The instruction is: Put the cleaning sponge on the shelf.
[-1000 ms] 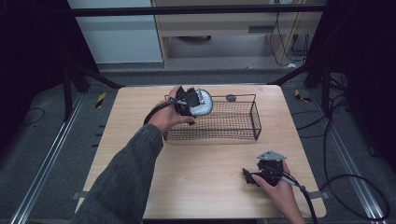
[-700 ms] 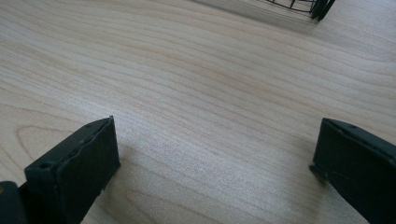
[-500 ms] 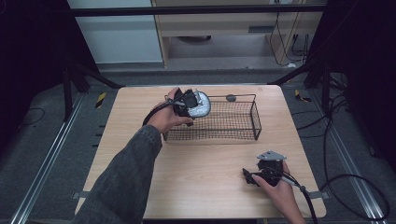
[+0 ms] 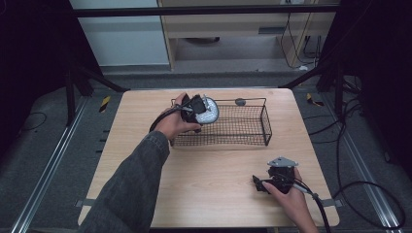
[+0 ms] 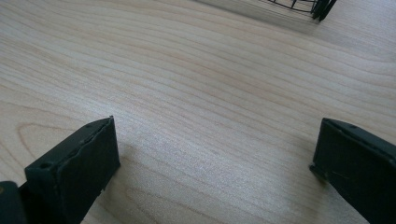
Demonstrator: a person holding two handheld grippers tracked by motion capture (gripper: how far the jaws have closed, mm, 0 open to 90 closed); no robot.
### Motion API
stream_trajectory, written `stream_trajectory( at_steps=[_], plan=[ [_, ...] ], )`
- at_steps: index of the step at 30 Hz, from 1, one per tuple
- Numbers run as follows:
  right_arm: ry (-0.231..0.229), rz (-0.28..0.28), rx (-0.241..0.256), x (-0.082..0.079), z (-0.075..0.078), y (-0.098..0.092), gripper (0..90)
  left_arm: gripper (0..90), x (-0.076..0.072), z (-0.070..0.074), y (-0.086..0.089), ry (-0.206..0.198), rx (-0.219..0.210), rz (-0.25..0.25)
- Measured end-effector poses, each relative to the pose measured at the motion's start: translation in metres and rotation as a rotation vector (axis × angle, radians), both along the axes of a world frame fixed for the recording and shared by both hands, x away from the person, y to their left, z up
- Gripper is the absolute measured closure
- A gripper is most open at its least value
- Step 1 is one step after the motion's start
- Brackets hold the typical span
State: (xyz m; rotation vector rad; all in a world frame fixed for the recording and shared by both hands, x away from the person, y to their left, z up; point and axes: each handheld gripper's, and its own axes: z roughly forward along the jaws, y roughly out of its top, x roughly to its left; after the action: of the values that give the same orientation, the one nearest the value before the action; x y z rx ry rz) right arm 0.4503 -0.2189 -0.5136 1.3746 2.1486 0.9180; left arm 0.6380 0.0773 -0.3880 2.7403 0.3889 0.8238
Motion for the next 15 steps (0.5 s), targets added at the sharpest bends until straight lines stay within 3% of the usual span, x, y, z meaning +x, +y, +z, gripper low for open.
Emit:
stream_trajectory(
  at_steps=[5,15],
  plan=[
    [0.0,-0.001,-0.001,-0.0002,0.0001,0.0,0.5,7.4,0.0012,-0.0025,0.0001,0.005,-0.004,0.01],
    [0.0,-0.001,0.0,-0.0001,0.0,0.0001,0.5,5.1,0.0026,-0.0071,-0.0032,0.06,-0.023,0.02]
  ],
)
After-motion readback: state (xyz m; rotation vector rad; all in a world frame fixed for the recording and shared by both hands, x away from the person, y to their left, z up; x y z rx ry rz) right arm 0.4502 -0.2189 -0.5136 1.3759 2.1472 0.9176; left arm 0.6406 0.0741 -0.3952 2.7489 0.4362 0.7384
